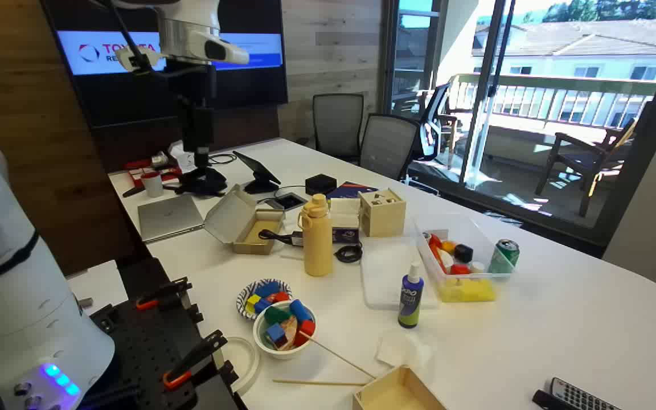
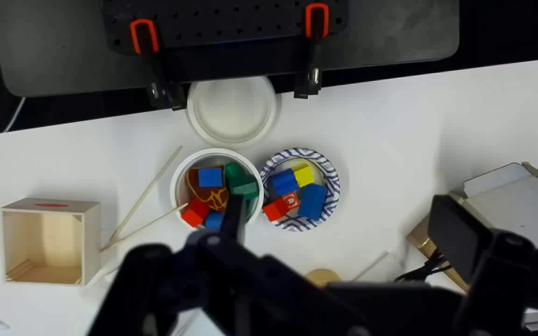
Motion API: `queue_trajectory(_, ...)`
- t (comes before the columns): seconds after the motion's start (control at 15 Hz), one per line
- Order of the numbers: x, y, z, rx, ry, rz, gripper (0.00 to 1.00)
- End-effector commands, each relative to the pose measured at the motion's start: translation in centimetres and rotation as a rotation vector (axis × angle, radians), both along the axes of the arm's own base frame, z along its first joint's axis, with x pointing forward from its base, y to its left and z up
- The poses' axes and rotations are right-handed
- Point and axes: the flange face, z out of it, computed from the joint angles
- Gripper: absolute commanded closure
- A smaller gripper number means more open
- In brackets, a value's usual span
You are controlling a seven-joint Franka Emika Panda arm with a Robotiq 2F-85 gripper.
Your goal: Put the power pack into the cardboard box
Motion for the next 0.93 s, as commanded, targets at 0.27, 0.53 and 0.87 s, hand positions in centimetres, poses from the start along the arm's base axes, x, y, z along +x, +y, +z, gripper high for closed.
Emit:
queue_trajectory(0.27, 0.0, 0.0, 0.0, 0.0, 0.001, 0.0, 0.0)
queue_trajectory(0.53, 3.4, 2.7, -1.6, -0.009, 0.021, -0.052, 0.0)
queue_trajectory(0.87, 9.7, 11.3, -5.6, 0.021, -0.014, -0.316, 0.0)
